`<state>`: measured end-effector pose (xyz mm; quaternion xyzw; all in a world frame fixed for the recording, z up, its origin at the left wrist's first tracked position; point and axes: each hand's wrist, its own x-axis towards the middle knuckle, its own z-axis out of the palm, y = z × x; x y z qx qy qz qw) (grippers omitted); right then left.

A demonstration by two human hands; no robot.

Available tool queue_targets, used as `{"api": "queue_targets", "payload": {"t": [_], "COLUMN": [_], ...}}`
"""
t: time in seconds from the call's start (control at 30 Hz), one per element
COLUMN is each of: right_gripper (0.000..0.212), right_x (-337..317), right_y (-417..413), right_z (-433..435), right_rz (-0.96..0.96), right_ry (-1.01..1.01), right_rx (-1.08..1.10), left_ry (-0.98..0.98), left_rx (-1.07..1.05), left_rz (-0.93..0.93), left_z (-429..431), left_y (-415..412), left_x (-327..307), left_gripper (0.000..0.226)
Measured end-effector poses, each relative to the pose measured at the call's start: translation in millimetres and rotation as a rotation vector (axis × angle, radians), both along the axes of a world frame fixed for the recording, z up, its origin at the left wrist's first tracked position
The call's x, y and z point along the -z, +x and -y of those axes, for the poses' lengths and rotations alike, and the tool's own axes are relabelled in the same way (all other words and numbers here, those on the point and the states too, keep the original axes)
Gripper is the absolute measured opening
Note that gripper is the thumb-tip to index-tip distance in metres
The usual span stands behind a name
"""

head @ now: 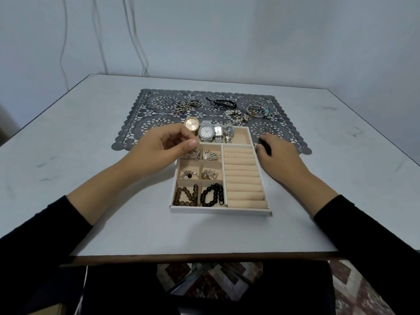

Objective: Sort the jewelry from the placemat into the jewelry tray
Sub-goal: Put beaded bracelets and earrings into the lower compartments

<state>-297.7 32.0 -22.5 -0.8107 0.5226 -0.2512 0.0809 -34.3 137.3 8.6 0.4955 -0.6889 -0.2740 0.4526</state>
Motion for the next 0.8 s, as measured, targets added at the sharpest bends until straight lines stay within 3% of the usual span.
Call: {"api": "queue_targets", "payload": {"t": [0.17, 0.37, 0.6, 0.8], "right_gripper": [0.028, 0.029, 0.027, 0.028], "right_x": [-1, -3, -3, -3], "right_y": [0, 1, 1, 1], "right_z": [-2, -3, -2, -3], "right_rz": [-0.001, -0.004, 0.010, 0.007], "right_ry": [0.013, 0.016, 0.008, 0.011], "right_rx": [0.000, 0.004, -0.002, 0.001], "left_ry": [-0.015, -0.053, -0.070, -0.097], "left_rx": [0.052, 0.091, 0.145, 0.167], "left_rz": [0.090, 0.235, 0.467, 0.529], "left_z": [-8, -17, -17, -14], "left_y": [1, 4, 8, 8], "left_x": [-2, -6, -12, -15], "left_gripper": [0.008, 0.016, 0.006, 0.012]}}
